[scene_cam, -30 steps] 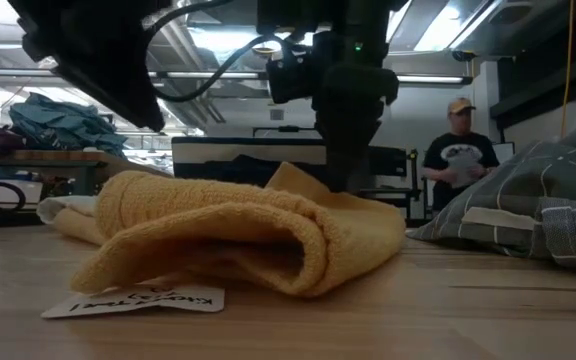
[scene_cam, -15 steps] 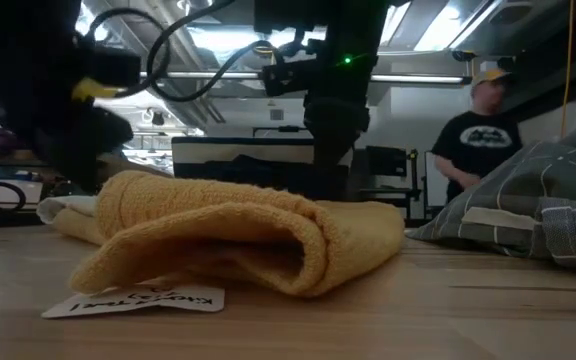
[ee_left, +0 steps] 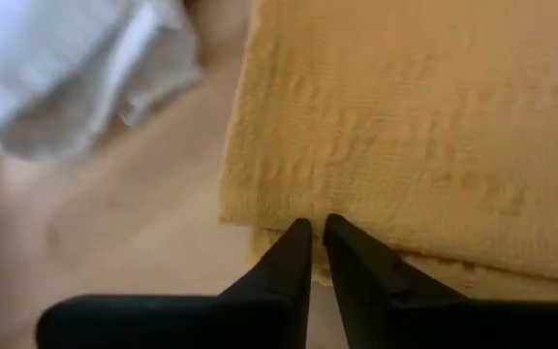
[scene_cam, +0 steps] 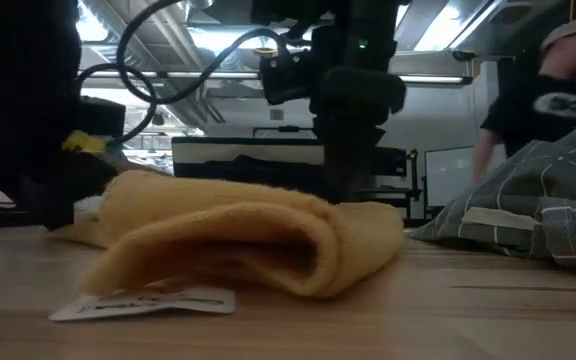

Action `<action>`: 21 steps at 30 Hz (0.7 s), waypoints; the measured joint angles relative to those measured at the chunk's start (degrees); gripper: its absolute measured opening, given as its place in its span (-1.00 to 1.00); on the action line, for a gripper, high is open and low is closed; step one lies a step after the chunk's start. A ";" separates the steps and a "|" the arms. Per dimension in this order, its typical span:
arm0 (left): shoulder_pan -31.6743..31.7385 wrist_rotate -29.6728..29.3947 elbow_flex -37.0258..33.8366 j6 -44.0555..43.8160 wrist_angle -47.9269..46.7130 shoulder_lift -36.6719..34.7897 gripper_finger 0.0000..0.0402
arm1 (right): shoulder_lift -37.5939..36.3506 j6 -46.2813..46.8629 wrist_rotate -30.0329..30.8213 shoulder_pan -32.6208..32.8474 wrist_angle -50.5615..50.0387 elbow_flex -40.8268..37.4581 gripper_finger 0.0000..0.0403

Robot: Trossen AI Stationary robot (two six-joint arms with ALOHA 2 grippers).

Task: Fold towel
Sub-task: Fold the yellow towel

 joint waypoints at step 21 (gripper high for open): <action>-16.46 22.53 12.87 0.73 24.65 0.42 -0.95 | 1.96 -4.33 2.09 0.81 -0.65 0.00 -0.64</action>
